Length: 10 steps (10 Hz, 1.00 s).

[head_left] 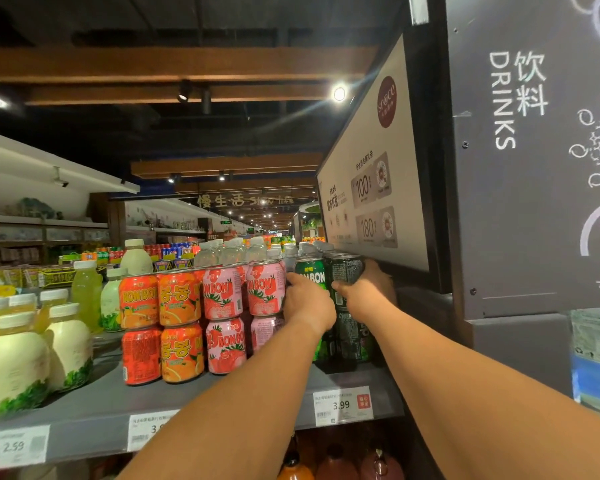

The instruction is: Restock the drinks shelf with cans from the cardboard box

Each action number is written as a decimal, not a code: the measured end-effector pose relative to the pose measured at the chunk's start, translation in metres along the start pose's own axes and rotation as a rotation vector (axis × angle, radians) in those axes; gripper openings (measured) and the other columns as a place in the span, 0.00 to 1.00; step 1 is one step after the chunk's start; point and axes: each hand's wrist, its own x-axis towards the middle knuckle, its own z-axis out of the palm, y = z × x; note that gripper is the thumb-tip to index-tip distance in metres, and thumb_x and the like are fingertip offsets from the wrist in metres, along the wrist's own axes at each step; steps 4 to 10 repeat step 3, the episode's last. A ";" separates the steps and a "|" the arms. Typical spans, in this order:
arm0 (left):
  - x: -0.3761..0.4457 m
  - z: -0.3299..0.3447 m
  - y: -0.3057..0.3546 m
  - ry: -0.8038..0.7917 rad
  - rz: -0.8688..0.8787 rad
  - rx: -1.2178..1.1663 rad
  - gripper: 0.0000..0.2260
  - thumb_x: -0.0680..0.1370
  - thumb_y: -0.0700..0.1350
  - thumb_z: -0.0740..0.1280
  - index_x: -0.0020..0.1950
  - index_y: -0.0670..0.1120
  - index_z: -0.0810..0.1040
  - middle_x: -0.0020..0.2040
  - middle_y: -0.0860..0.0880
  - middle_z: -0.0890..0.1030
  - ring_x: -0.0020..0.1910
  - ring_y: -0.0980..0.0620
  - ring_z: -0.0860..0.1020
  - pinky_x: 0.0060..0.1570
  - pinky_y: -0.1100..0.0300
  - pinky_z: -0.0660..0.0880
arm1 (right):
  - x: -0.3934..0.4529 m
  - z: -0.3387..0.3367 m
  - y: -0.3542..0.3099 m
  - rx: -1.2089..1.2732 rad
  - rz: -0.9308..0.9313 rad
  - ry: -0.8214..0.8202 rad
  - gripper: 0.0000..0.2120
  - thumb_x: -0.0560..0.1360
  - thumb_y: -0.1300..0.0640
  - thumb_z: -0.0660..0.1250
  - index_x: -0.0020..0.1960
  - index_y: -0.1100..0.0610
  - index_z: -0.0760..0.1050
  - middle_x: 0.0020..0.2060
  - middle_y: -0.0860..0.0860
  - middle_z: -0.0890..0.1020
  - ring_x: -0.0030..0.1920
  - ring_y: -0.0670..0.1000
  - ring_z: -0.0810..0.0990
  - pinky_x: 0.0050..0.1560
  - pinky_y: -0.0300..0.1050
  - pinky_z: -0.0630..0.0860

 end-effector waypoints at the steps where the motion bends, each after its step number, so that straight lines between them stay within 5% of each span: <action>1: -0.005 -0.003 -0.002 -0.025 -0.020 -0.017 0.37 0.81 0.44 0.67 0.81 0.37 0.47 0.73 0.38 0.71 0.70 0.38 0.72 0.67 0.47 0.72 | 0.001 0.003 0.000 -0.005 0.000 0.000 0.27 0.74 0.52 0.74 0.68 0.58 0.68 0.61 0.56 0.78 0.61 0.58 0.77 0.52 0.49 0.74; 3: -0.022 -0.018 -0.009 -0.067 0.035 0.032 0.29 0.81 0.47 0.67 0.77 0.37 0.59 0.71 0.39 0.73 0.69 0.39 0.73 0.63 0.50 0.72 | 0.000 0.007 0.014 0.010 0.006 -0.008 0.27 0.72 0.49 0.74 0.65 0.60 0.72 0.57 0.56 0.80 0.57 0.57 0.80 0.49 0.49 0.77; 10: -0.022 -0.018 -0.009 -0.067 0.035 0.032 0.29 0.81 0.47 0.67 0.77 0.37 0.59 0.71 0.39 0.73 0.69 0.39 0.73 0.63 0.50 0.72 | 0.000 0.007 0.014 0.010 0.006 -0.008 0.27 0.72 0.49 0.74 0.65 0.60 0.72 0.57 0.56 0.80 0.57 0.57 0.80 0.49 0.49 0.77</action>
